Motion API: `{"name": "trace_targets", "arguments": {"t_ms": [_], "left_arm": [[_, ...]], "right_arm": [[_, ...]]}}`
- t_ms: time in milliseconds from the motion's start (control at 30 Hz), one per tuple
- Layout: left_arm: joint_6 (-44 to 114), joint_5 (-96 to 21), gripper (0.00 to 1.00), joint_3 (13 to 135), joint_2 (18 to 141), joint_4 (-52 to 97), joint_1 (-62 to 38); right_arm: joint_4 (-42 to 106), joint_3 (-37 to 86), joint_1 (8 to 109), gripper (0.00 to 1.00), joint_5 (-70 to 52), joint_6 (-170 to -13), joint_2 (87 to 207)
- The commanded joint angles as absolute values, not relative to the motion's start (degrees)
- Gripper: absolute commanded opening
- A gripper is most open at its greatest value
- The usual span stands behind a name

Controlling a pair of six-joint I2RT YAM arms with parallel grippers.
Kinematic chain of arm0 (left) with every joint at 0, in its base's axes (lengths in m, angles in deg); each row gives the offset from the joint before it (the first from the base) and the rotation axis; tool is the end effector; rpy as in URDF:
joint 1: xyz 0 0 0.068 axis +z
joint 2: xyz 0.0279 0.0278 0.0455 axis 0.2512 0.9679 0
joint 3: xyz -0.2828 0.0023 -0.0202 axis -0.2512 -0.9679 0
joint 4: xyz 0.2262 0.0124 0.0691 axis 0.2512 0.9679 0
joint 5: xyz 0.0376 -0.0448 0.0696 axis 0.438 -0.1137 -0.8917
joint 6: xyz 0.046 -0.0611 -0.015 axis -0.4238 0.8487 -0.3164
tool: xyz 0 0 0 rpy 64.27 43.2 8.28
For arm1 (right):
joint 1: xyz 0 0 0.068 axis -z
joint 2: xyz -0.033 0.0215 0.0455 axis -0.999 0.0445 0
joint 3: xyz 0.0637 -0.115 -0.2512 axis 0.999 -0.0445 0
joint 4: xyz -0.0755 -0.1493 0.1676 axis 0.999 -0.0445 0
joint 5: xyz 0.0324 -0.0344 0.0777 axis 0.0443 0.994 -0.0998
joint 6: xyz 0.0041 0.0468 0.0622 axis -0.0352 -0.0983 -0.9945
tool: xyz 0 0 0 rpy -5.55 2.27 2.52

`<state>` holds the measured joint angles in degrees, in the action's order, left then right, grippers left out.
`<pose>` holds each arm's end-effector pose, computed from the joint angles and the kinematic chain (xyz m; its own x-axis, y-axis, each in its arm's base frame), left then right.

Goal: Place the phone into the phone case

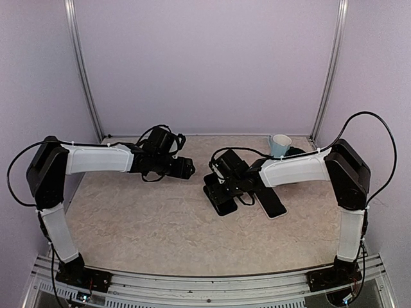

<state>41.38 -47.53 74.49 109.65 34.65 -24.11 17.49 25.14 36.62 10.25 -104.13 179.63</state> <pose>0.3235 -0.2559 0.2152 -0.6891 0.1661 -0.7053 0.4174 0.8866 -0.1990 0.2788 0.3205 0.1691 -0.6995 -0.3442 -0.6263 -0.4732 0.8798 0.0449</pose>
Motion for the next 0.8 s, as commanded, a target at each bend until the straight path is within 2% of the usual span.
{"name": "trace_targets", "arguments": {"t_ms": [0, 567, 767], "left_arm": [[40.6, -47.5, 0.79, 75.8, 110.0, 35.7, -23.8], [40.0, -47.3, 0.79, 77.5, 110.6, 36.6, -23.8], [40.0, -47.2, 0.78, 77.9, 111.0, 36.8, -23.8]], "right_arm": [[14.8, 26.3, 36.1, 0.55, 10.3, -104.1, 179.0], [8.5, 25.8, 35.9, 0.57, 8.7, -107.2, 178.9], [5.6, 25.5, 35.6, 0.64, 7.9, -108.9, 178.8]]}}
